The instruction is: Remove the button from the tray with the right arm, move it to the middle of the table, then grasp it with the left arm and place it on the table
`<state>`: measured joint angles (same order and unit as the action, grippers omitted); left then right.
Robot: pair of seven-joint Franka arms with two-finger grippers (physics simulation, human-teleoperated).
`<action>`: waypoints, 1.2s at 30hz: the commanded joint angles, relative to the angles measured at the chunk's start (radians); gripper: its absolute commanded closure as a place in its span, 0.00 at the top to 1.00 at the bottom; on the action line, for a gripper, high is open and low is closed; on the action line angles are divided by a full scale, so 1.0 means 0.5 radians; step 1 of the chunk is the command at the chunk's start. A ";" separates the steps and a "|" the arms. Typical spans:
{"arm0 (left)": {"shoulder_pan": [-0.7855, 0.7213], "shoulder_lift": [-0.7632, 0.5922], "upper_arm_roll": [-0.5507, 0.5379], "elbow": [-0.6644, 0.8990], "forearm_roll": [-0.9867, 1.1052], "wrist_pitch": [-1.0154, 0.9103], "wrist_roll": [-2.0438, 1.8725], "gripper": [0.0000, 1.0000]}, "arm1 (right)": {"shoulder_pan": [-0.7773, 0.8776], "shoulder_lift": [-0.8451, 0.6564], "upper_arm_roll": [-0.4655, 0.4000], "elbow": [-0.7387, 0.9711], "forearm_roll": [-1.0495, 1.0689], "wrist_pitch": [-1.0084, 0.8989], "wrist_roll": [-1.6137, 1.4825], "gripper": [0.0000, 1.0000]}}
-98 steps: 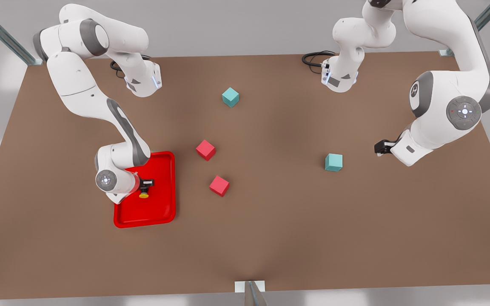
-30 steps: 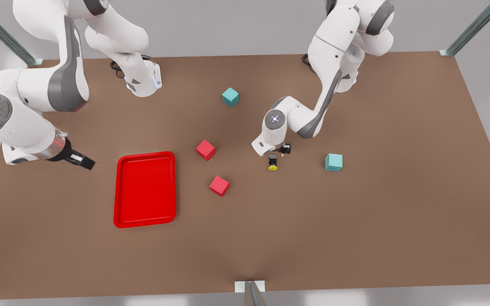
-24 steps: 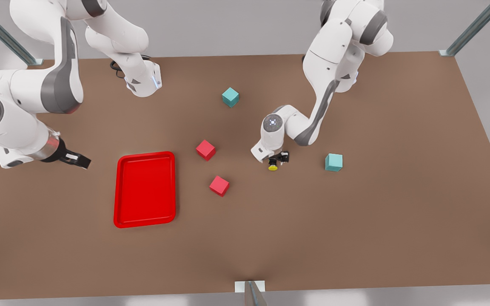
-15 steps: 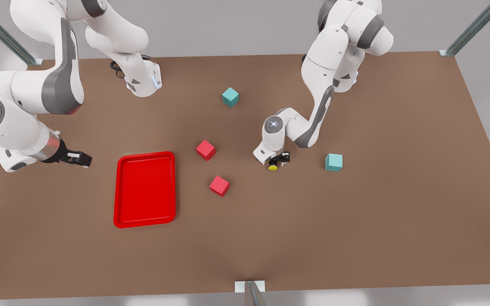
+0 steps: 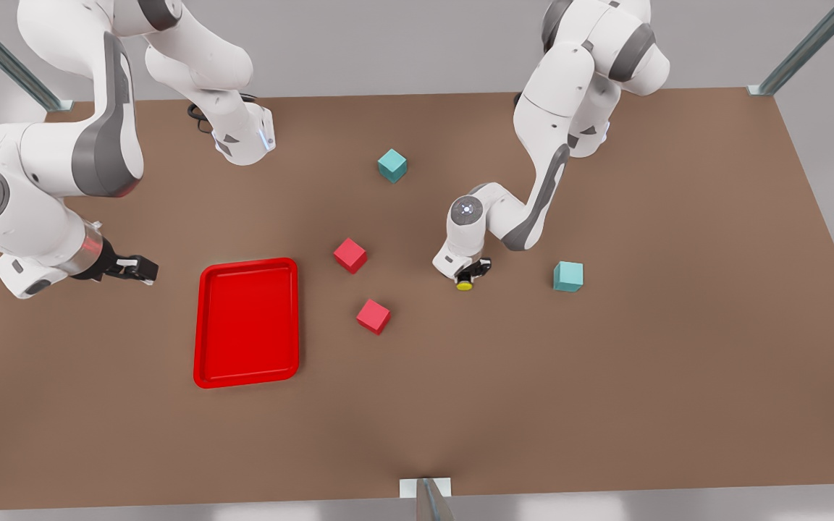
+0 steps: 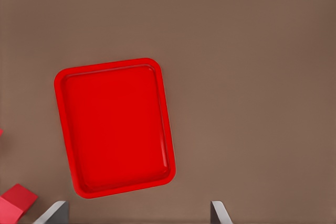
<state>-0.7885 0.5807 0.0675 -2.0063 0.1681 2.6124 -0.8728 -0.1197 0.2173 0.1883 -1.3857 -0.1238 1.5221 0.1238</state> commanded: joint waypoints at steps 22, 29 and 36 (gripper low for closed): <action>-0.003 -0.072 0.196 0.236 -0.008 -0.092 -0.595 0.38 | -0.018 -0.002 0.007 0.001 0.008 0.002 -0.171 1.00; -0.086 0.161 0.362 0.880 0.504 -1.601 -2.405 0.40 | -0.021 -0.002 0.007 0.001 0.008 0.002 -0.171 1.00; -0.080 0.425 0.368 0.905 1.802 -1.835 -4.123 0.40 | -0.021 -0.002 0.007 0.001 0.005 0.002 -0.171 1.00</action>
<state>-0.8289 0.7825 0.2506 -1.5553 0.8635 1.8613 -1.7123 -0.1312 0.2174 0.1914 -1.3857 -0.1211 1.5236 0.0501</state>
